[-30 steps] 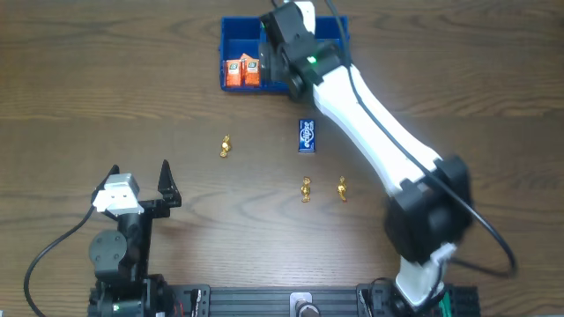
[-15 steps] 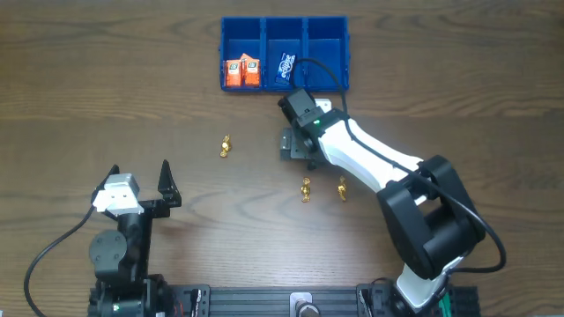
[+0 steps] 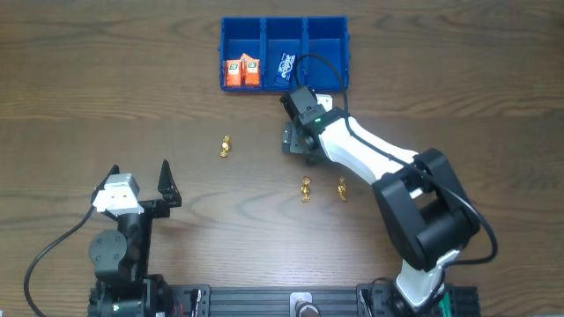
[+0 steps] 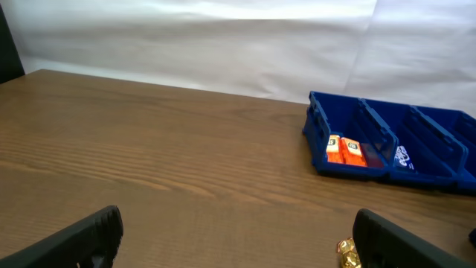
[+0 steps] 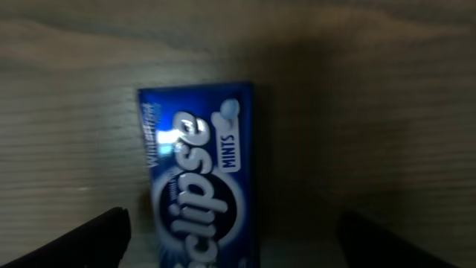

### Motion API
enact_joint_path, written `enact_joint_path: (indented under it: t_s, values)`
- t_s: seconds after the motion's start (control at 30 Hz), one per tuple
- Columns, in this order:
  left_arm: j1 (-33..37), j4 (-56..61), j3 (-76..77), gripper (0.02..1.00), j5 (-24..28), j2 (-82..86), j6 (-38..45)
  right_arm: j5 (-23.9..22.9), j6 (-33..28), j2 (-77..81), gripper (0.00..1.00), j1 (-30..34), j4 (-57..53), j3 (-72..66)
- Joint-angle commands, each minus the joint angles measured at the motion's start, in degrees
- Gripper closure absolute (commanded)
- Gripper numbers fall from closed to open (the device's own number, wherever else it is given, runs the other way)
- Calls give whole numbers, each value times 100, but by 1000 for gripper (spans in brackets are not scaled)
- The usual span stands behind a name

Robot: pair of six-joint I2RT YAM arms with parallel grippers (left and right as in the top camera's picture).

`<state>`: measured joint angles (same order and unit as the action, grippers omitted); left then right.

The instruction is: Sort Candies Into Trays

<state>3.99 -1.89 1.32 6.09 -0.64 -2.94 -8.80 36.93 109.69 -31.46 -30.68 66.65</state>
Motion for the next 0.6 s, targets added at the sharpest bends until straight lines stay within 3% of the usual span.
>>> enact_joint_path:
  t_s: [0.03, 0.1, 0.17, 0.2, 0.43, 0.6]
  values:
    - [22, -199, -105, 20, 98, 26, 39, -96, 57, 118, 246, 15, 4, 33]
    - [22, -199, -105, 20, 101, 26, 39, -96, 59, 118, 382, 15, 20, 37]
    - [22, -199, -105, 20, 101, 26, 39, -94, 59, 120, 579, 9, 22, 37]
    - [22, -199, -105, 20, 101, 26, 39, -94, 59, 118, 623, 7, 22, 37]
    - [22, -199, -105, 20, 101, 26, 39, -92, 59, 116, 730, -22, 17, 66]
    - [22, -199, -105, 20, 101, 26, 39, -125, -48, -133, 755, -223, -402, 649]
